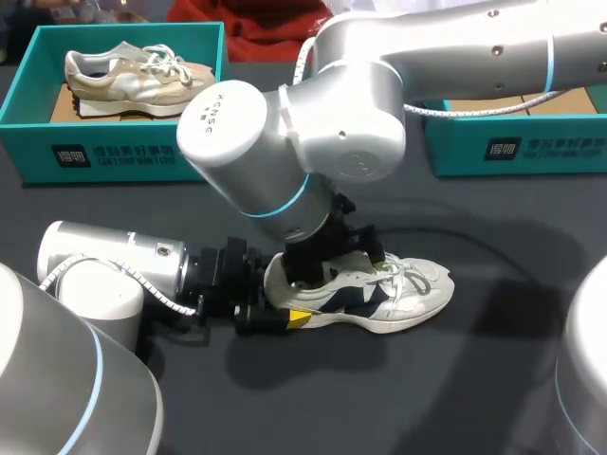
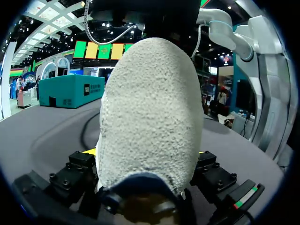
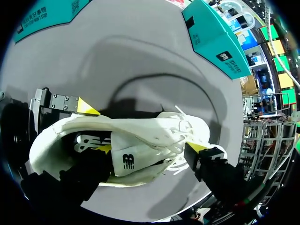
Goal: Take the shoe out of the shoebox, open the shoe tongue, remove and reinsert the insole, then place the shoe into the shoebox
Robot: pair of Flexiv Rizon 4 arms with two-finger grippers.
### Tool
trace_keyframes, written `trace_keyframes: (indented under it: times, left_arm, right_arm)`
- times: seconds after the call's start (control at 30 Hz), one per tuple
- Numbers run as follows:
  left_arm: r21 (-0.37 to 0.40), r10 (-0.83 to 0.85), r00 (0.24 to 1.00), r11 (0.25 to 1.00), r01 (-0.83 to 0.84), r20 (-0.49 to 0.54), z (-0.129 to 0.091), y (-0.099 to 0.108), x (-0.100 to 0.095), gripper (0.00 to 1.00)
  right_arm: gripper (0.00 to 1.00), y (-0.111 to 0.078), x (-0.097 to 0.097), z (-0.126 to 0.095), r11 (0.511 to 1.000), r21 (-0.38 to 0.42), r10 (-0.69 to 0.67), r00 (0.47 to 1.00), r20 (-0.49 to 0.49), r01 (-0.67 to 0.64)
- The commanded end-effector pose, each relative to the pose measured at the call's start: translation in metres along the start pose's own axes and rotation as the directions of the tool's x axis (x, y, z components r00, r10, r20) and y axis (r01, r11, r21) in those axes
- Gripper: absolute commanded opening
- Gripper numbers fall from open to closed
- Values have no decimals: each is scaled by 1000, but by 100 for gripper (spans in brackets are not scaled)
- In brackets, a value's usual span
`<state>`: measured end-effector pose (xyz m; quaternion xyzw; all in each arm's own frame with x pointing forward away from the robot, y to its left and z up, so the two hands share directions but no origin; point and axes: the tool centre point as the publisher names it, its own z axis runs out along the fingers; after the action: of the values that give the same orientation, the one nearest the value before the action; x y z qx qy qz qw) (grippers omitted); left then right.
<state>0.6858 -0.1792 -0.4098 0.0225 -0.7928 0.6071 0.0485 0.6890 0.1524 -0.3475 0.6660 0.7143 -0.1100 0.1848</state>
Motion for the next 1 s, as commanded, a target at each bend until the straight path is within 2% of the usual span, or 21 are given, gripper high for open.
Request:
trace_keyframes:
  times: [0.03,0.17,0.23,0.6,0.77,1.0]
  left_arm:
    - [-2,0,1000,1000,0,-1,3,3,2,0]
    - [-2,0,1000,1000,0,-1,3,3,2,0]
    - [-2,0,1000,1000,0,-1,3,3,2,0]
    - [-2,0,1000,1000,0,-1,3,3,2,0]
    - [-2,0,1000,1000,0,-1,3,3,2,0]
    - [-2,0,1000,1000,0,-1,3,3,2,0]
  right_arm:
    - [73,-5,-6,-2,974,-14,225,974,-4,-225]
    - [57,-5,-10,-3,973,-16,229,974,-2,-229]
    - [54,-5,-13,-4,973,-15,231,973,-5,-231]
    - [50,-5,-31,-8,973,1,232,973,-17,-232]
    - [47,-4,-37,-8,976,23,219,974,-56,-219]
    - [43,-3,-38,-5,978,55,205,974,-96,-200]
